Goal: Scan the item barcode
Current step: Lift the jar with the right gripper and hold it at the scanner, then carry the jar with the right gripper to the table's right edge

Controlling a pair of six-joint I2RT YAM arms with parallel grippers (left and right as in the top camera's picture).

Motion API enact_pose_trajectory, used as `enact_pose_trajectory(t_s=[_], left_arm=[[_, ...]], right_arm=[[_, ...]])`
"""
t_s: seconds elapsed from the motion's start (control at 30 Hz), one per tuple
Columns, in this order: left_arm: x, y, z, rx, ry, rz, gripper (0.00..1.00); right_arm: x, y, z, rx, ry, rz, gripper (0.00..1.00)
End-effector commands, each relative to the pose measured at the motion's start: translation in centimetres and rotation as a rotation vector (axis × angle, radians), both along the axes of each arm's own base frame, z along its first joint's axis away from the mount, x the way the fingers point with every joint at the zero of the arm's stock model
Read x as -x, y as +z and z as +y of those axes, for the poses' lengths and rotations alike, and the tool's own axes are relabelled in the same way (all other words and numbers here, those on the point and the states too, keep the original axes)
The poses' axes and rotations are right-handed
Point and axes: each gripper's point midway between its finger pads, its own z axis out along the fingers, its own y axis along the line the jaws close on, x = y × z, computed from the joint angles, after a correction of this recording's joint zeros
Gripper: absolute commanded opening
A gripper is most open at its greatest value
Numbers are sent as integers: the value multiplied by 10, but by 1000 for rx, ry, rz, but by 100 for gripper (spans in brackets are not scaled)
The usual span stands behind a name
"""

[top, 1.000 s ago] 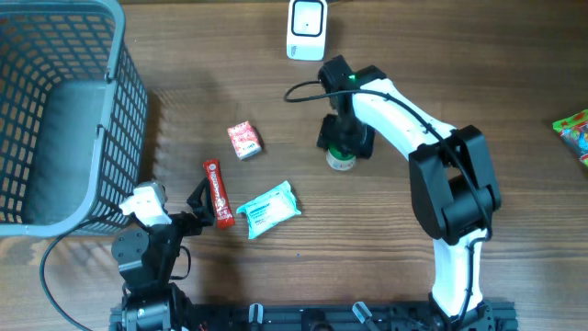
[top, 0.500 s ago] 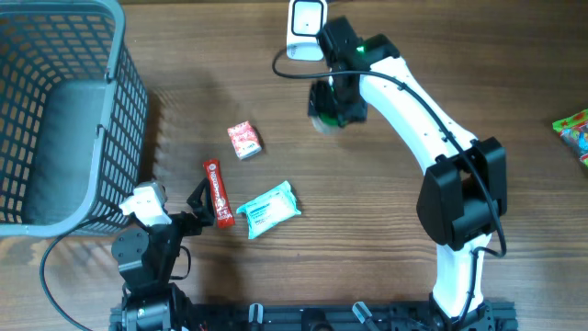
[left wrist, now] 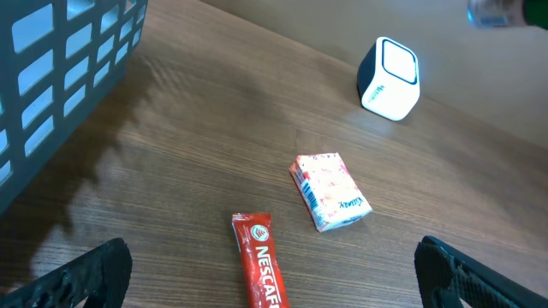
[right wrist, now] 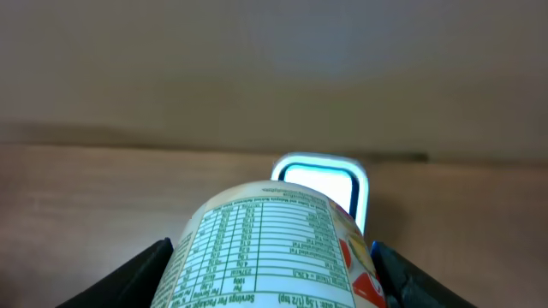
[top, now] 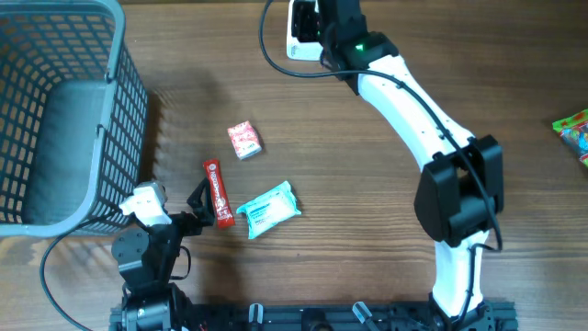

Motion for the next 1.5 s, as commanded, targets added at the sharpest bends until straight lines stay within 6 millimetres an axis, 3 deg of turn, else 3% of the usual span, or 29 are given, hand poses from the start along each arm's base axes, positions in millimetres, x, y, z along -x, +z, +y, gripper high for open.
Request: enact_pose_trajectory(t_s=[0.0,0.23,0.43,0.63,0.8,0.87,0.93,1.03,1.13,1.3,1.47], left_arm=[[1,-2,-1,6,-3,6,100],[1,-2,-1,6,-3,6,100],[1,-2,-1,6,-3,6,100],[1,-2,-1,6,-3,6,100],[1,-2,-1,6,-3,6,100],[1,-2,-1,6,-3,6,100],[1,-2,-1,6,-3,6,100],[1,-2,-1,6,-3,6,100],[1,-2,-1,6,-3,6,100],[1,-2,-1,6,-3,6,100],[1,-2,-1,6,-3,6,100]], right_arm=[[-29,-31,3,175,34,-108,53],[-63,-52,-7,208,-96,-282,54],[-69,-52,-5,191,-100,-334,53],[-67,-31,-12,199,-135,-356,54],[-60,6,-47,299,-246,-348,57],[-56,18,-77,386,-323,-315,57],[-50,16,-116,455,-404,-238,57],[-39,-12,-178,508,-469,-46,57],[-15,-51,-257,506,-591,174,61],[29,-106,-360,293,-638,483,61],[72,-138,-455,26,-713,625,62]])
